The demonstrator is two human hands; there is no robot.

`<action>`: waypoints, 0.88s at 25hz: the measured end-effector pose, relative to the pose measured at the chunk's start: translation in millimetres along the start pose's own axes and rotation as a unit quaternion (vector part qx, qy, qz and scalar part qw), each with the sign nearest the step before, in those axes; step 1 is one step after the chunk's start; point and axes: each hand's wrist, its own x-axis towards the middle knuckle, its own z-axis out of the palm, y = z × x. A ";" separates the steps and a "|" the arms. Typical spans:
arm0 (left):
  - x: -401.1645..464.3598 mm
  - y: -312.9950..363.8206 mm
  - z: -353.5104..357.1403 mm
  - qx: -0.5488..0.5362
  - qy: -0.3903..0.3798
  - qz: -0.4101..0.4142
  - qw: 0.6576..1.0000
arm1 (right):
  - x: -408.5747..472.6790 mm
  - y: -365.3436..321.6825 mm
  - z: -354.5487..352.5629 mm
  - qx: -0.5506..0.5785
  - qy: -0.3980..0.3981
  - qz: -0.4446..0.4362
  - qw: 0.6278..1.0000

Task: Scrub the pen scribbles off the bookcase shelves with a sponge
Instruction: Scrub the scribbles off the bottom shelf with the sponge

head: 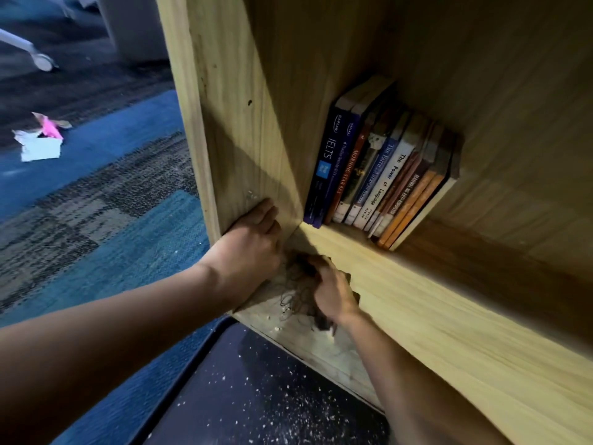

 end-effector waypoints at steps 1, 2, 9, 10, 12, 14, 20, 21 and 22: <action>-2.7 1.3 2.0 0.008 0.012 0.011 1.000 | 1.5 -3.2 17.1 -0.070 0.031 -0.002 0.997; -5.2 3.2 5.2 0.005 -0.006 0.025 1.000 | -0.6 -9.3 35.4 -0.120 0.073 -0.048 0.989; -4.8 9.9 16.6 -0.036 0.025 0.004 0.999 | -65.5 -39.3 33.1 0.054 -0.215 -0.171 0.960; -3.5 9.8 14.4 -0.049 0.032 -0.005 0.998 | -66.7 -35.5 20.8 0.105 -0.245 -0.155 0.951; -6.2 16.6 15.6 -0.101 0.022 0.011 0.995 | -60.2 -24.2 1.4 0.266 -0.209 -0.093 0.936; -17.8 28.4 24.4 -0.192 0.036 0.025 0.980 | -53.2 3.8 2.0 0.157 -0.044 0.004 0.987; -57.0 81.4 57.1 -0.329 -0.076 0.001 0.941 | -105.1 -15.8 57.7 -0.059 -0.072 -0.050 0.994; -58.5 87.3 56.5 -0.349 -0.111 0.004 0.931 | -116.0 -19.0 54.4 -0.059 -0.099 -0.072 0.991; -59.6 91.4 56.6 -0.367 -0.143 0.004 0.919 | -124.8 -18.2 44.9 -0.047 -0.078 -0.082 0.992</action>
